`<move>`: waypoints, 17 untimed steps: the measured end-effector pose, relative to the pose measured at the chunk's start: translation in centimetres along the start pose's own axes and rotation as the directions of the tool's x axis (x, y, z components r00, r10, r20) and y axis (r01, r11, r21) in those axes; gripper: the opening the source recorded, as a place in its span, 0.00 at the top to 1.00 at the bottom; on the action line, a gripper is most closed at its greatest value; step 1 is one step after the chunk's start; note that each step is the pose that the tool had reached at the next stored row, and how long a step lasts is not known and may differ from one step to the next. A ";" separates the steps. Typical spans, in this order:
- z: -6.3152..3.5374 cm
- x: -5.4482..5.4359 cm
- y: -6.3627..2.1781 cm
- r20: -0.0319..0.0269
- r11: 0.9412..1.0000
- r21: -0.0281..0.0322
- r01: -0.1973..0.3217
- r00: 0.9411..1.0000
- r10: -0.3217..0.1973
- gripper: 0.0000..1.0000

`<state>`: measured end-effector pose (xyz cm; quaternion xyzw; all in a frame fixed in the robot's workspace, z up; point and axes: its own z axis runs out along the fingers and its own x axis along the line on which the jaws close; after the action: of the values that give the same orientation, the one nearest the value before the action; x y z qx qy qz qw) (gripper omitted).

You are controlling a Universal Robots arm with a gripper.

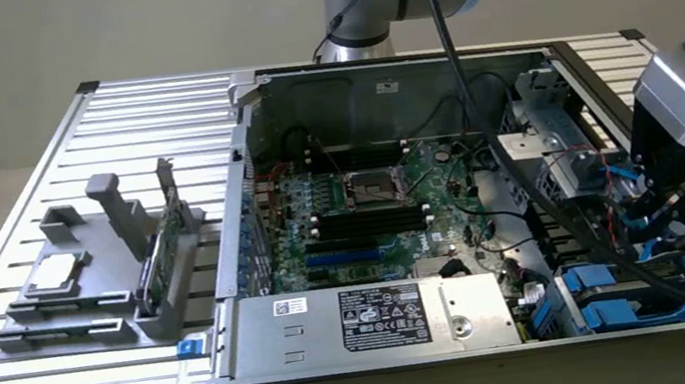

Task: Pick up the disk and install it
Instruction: 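Insert the disk into the insertion slot, then insert the first disk wire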

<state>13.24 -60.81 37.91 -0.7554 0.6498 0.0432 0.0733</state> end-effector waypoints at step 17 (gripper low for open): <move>-0.01 0.0 0.00 0.000 1.000 0.000 0.000 1.000 0.000 0.75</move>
<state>13.24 -60.81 37.92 -0.7554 0.6497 0.0431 0.0733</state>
